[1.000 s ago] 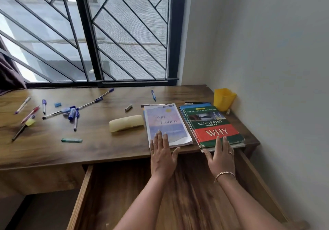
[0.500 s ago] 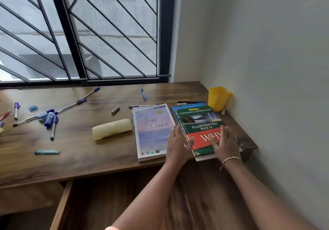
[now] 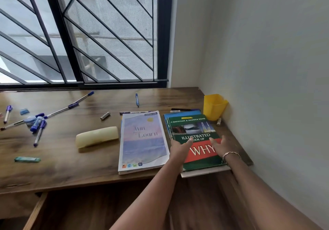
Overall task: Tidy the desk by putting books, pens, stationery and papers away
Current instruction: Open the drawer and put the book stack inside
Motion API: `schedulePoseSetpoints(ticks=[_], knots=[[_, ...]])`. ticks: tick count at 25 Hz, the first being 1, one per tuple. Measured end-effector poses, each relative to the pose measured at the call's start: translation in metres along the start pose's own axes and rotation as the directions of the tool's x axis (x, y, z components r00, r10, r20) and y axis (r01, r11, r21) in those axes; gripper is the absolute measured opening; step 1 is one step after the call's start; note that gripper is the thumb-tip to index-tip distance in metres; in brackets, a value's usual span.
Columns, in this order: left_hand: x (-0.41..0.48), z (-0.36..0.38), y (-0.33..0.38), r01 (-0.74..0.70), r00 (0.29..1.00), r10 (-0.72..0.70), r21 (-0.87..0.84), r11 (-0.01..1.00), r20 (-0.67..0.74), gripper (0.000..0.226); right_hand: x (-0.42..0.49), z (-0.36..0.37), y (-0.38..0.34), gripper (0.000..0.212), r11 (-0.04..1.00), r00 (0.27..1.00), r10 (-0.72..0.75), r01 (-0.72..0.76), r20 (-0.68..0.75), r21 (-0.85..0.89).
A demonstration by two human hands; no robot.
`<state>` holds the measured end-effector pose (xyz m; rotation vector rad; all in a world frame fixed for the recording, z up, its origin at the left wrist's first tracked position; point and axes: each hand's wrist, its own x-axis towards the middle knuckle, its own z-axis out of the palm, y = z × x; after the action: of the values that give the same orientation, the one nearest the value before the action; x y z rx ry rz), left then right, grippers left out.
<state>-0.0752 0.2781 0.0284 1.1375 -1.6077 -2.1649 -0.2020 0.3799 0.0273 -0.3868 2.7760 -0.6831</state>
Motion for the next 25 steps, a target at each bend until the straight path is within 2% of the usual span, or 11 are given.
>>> schedulePoseSetpoints(ticks=[4,7,11,14,17,22,25], knots=[[0.006,0.004,0.004,0.054,0.998,-0.058,-0.098,0.994,-0.038,0.048,0.019,-0.002,0.0,0.059,0.994,0.993,0.08,-0.086,0.085,0.072],[0.011,0.004,0.008,0.081,0.996,-0.088,-0.171,0.982,-0.031,0.049,0.03,-0.004,-0.001,0.061,0.968,0.985,0.116,-0.141,0.127,0.208],[0.014,0.004,0.011,0.093,0.995,-0.097,-0.248,0.964,-0.004,0.06,0.039,-0.008,0.002,0.058,0.891,0.973,0.126,-0.197,0.194,0.408],[0.015,0.002,0.012,0.102,0.994,-0.104,-0.305,0.947,0.008,0.069,0.036,-0.007,0.002,0.05,0.89,0.972,0.124,-0.197,0.197,0.411],[0.011,0.001,0.015,0.118,0.993,-0.119,-0.323,0.939,0.017,0.067,0.033,-0.01,0.001,0.05,0.908,0.979,0.107,-0.167,0.175,0.385],[-0.002,-0.001,0.022,0.118,0.993,-0.114,-0.291,0.95,0.033,0.033,0.026,-0.012,0.007,0.049,0.905,0.985,0.099,-0.15,0.144,0.398],[-0.017,-0.003,0.026,0.137,0.99,-0.135,-0.261,0.956,0.026,0.02,0.017,-0.008,0.015,0.039,0.881,0.987,0.096,-0.145,0.131,0.451]])
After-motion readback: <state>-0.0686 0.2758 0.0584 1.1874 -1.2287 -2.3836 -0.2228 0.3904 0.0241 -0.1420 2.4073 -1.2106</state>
